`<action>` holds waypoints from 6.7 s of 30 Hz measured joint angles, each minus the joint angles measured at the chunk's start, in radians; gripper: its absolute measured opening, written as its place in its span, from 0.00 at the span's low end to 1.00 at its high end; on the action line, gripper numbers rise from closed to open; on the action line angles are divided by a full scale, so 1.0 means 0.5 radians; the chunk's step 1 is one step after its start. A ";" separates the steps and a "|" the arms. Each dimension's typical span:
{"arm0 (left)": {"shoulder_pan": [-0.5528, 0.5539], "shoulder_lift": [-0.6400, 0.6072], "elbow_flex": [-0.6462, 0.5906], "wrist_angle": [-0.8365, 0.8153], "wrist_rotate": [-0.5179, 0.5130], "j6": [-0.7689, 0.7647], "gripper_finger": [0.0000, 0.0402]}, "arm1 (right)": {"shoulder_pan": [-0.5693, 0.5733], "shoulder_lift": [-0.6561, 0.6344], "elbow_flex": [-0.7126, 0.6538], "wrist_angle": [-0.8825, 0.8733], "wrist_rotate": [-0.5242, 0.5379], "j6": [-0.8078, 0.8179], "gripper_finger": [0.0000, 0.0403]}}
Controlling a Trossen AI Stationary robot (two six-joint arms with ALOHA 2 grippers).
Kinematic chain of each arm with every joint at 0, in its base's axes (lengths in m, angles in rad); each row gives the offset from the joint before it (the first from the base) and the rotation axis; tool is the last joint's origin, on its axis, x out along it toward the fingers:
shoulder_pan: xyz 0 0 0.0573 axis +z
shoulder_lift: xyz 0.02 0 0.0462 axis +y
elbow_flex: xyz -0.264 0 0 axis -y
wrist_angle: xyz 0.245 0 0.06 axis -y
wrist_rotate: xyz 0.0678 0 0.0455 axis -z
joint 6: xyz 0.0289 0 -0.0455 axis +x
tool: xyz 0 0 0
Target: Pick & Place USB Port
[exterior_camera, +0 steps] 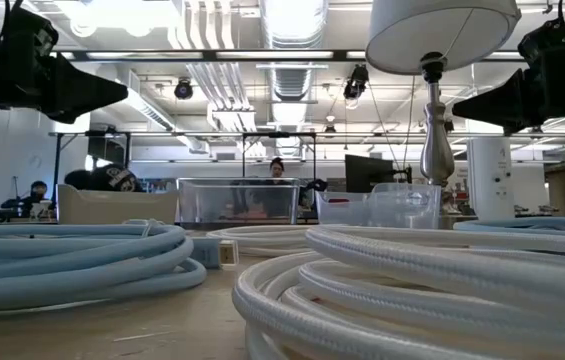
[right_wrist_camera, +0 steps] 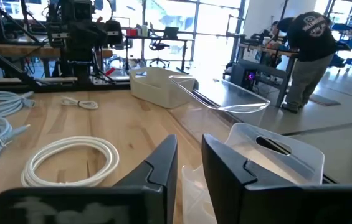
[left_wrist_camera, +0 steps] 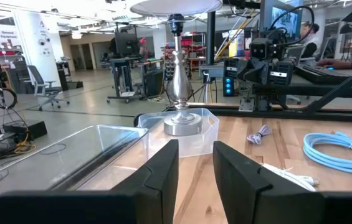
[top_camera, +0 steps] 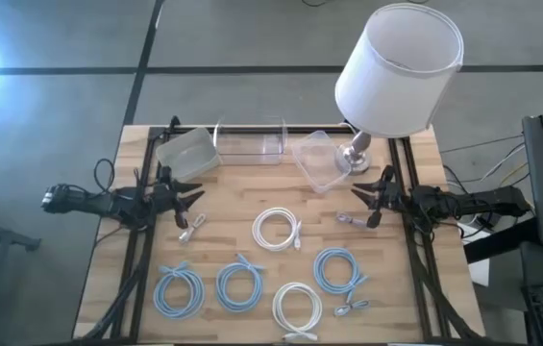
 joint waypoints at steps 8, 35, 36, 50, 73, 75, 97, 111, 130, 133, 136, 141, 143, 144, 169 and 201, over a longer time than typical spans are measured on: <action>0.000 0.001 0.000 0.000 -0.001 0.000 0.26 | 0.000 0.000 -0.001 0.000 0.000 -0.003 0.20; 0.000 0.000 0.000 0.000 0.000 0.000 0.26 | -0.001 -0.001 -0.001 0.000 0.001 0.000 0.19; 0.000 0.000 0.000 0.000 0.000 0.000 0.26 | 0.000 0.000 0.000 0.000 0.000 -0.001 0.20; 0.000 0.000 0.001 0.000 -0.001 0.000 0.26 | 0.000 0.000 0.000 0.000 0.000 0.000 0.19; 0.000 0.001 0.001 0.000 0.000 0.000 0.26 | 0.000 0.000 0.000 0.001 0.000 -0.004 0.21; 0.000 0.000 0.000 0.000 0.000 0.000 0.26 | -0.001 0.000 0.000 0.000 0.001 0.000 0.20; 0.000 0.000 0.001 0.000 0.000 0.000 0.26 | 0.000 -0.001 0.000 0.000 0.000 0.000 0.22; 0.000 0.000 0.000 0.000 0.000 0.000 0.26 | 0.000 0.000 0.000 0.001 0.000 0.000 0.17; 0.000 0.001 0.001 0.000 0.000 0.000 0.26 | -0.001 0.000 -0.001 0.000 0.001 -0.002 0.20; 0.000 0.001 0.000 0.000 0.000 0.000 0.26 | -0.001 -0.001 0.000 0.000 0.001 -0.004 0.18; 0.000 0.000 0.000 0.000 0.000 0.000 0.26 | 0.000 -0.001 -0.001 0.000 0.001 0.000 0.17; 0.000 0.000 0.000 0.000 0.000 0.000 0.26 | -0.001 -0.001 0.000 0.000 0.000 0.000 0.18; 0.000 0.001 0.001 0.000 -0.001 0.000 0.26 | 0.000 0.000 0.000 0.000 0.000 -0.004 0.19; 0.000 0.001 0.001 0.000 0.000 0.000 0.26 | 0.000 0.000 -0.001 0.000 0.000 -0.003 0.19; 0.000 0.001 0.000 0.000 0.000 0.000 0.26 | -0.001 0.000 -0.001 0.000 0.000 -0.003 0.18; 0.000 0.000 -0.002 0.031 0.000 -0.033 0.26 | 0.000 0.000 -0.001 0.000 0.001 -0.002 0.20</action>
